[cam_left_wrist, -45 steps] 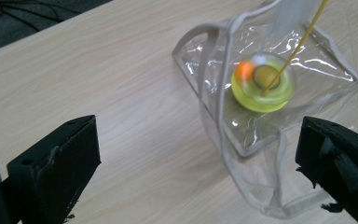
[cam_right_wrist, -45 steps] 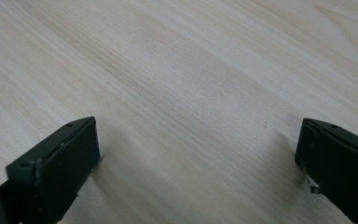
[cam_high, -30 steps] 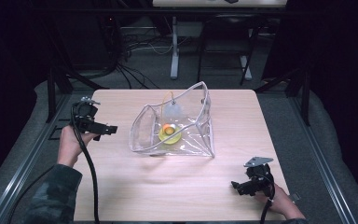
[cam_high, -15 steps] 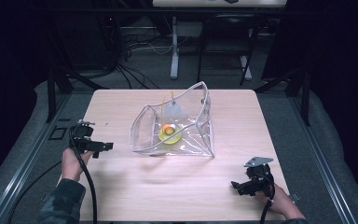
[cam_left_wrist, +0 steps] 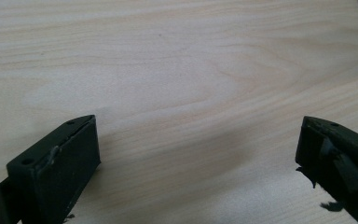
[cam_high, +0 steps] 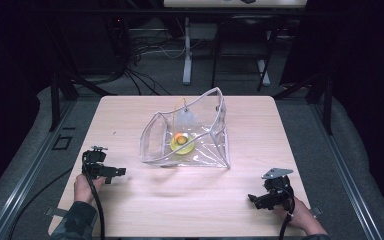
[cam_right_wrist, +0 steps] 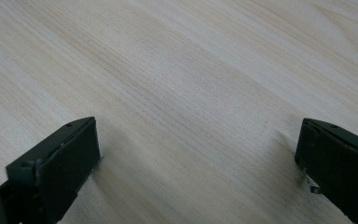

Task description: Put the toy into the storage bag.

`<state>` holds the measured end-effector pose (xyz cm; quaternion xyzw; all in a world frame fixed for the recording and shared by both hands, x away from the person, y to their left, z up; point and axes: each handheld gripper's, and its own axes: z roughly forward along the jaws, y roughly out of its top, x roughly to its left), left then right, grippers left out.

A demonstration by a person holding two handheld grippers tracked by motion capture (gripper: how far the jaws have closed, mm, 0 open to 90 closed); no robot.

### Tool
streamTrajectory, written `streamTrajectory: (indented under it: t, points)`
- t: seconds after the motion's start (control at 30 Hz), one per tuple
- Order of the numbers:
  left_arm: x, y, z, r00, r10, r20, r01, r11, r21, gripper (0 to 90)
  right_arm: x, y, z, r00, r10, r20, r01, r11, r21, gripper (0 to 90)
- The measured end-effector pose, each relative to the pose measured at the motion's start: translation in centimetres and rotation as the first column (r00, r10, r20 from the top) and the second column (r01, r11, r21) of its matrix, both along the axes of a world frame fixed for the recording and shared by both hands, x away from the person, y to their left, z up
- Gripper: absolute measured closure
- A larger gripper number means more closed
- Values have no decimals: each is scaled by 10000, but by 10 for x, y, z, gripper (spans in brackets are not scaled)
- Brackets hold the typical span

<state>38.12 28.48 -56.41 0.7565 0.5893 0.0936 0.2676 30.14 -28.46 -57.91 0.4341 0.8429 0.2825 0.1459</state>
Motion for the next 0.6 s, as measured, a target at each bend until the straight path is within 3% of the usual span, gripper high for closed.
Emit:
streamTrajectory:
  t: [0.17, 0.23, 0.43, 0.6]
  points:
    - [0, -4, -5, 9997, -209, -127, 211, 9996, 161, 0, 0, 0, 0, 10000, -1, -2, 1, 10000, -5, 0]
    - [0, -6, -5, 9994, -347, -40, 348, 9985, 430, 0, 0, 0, 0, 10000, -3, 1, 3, 10000, 3, 0]
    - [1, -8, -6, 9987, -498, 64, 494, 9977, 467, 0, 0, 0, 0, 10000, 4, 4, -4, 10000, 13, 0]
    - [0, -9, -6, 9996, -279, 34, 277, 9985, 472, 1, 0, 0, 0, 10000, 11, 6, -11, 10000, 11, 0]
